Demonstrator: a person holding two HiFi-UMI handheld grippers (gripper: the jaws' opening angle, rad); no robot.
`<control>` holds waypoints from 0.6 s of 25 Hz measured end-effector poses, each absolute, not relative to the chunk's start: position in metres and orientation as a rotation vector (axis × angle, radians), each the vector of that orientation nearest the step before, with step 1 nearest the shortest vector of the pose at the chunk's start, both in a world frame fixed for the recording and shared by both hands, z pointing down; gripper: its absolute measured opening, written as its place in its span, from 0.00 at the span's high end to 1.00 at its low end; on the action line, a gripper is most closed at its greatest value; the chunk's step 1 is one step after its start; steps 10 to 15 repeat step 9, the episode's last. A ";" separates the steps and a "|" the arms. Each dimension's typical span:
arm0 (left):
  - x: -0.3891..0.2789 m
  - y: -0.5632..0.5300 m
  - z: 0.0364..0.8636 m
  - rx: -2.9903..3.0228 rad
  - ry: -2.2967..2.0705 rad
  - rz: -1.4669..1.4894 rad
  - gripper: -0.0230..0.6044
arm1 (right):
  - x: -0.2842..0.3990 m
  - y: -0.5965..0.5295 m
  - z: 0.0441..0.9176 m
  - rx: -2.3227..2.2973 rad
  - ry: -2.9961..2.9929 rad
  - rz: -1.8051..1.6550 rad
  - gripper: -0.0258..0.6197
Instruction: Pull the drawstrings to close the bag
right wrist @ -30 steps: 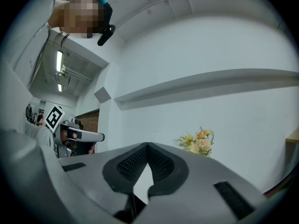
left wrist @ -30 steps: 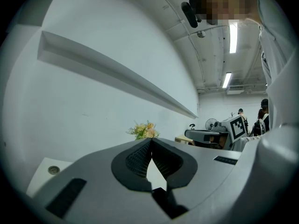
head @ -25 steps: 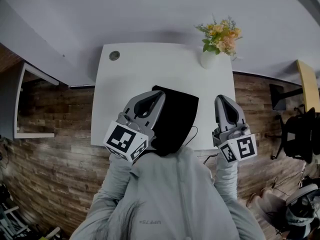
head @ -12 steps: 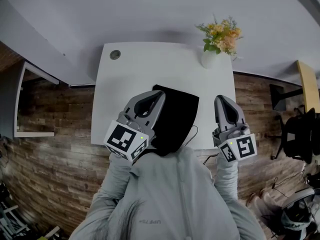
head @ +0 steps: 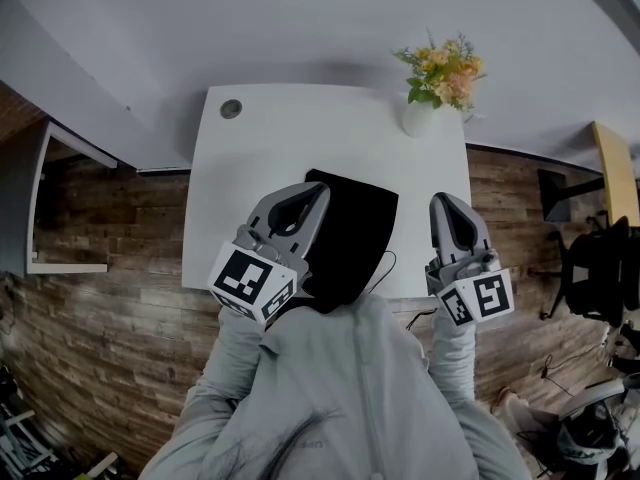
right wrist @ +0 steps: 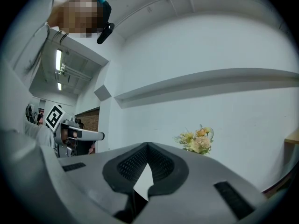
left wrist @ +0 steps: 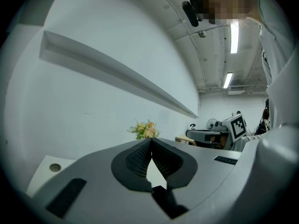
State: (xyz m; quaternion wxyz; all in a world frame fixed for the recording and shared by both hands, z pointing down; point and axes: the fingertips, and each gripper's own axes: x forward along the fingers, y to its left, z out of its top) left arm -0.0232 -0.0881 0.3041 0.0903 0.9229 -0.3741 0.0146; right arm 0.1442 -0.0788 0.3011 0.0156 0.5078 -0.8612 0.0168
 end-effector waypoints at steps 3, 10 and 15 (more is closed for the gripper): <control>-0.025 -0.087 0.304 2.745 -1.112 0.042 0.92 | 0.143 -0.078 0.302 1.577 -2.676 0.049 0.93; -0.027 -0.085 0.308 2.734 -1.107 0.045 0.92 | 0.143 -0.076 0.305 1.565 -2.664 0.053 0.93; -0.027 -0.085 0.308 2.734 -1.107 0.045 0.92 | 0.143 -0.076 0.305 1.565 -2.664 0.053 0.93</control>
